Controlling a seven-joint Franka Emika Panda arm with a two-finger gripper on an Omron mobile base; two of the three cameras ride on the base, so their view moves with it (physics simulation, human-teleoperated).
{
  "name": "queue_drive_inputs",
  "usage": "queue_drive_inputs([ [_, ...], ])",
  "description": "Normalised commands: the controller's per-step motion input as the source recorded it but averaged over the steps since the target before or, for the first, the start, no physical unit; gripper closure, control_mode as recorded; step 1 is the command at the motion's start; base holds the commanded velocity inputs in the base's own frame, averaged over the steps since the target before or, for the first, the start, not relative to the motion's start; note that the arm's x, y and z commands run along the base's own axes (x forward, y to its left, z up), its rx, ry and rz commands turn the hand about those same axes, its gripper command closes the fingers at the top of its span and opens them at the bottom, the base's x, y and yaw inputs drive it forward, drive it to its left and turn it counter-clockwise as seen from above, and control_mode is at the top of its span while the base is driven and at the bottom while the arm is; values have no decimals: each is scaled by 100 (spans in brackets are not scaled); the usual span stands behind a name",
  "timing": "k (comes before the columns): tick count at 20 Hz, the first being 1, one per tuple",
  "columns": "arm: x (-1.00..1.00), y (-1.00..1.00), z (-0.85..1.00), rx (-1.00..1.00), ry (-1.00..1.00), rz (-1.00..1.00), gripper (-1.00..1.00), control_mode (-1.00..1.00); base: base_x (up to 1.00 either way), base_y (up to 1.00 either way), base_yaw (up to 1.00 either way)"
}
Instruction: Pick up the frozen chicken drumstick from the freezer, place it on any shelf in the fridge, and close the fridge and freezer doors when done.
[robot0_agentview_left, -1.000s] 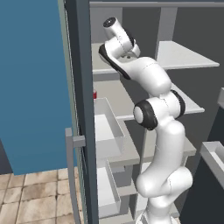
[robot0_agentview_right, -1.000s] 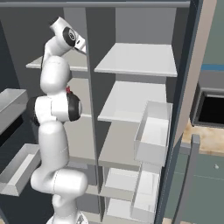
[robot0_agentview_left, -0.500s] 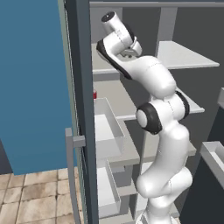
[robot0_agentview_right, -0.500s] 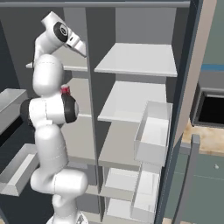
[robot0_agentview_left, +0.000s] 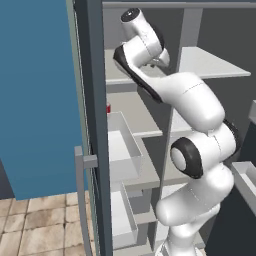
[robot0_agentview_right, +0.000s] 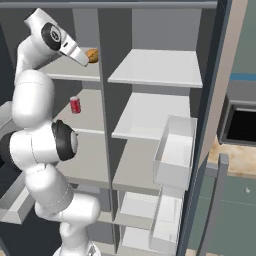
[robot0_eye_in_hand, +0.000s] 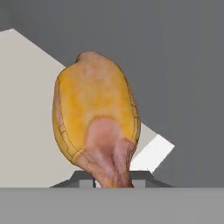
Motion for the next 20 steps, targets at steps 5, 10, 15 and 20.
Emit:
queue_drive_inputs([
  [5, -100, 0, 32, 5, -21, 19, 100, -100, 0, 0, 0],
  [10, -100, 0, 28, 3, -16, 28, 100, -100, 0, 0, 0],
  [15, -100, -3, 24, 0, -6, 29, 100, -100, 0, 0, 0],
  [20, -100, -20, 10, -1, 0, 29, 100, -100, 0, 0, 0],
])
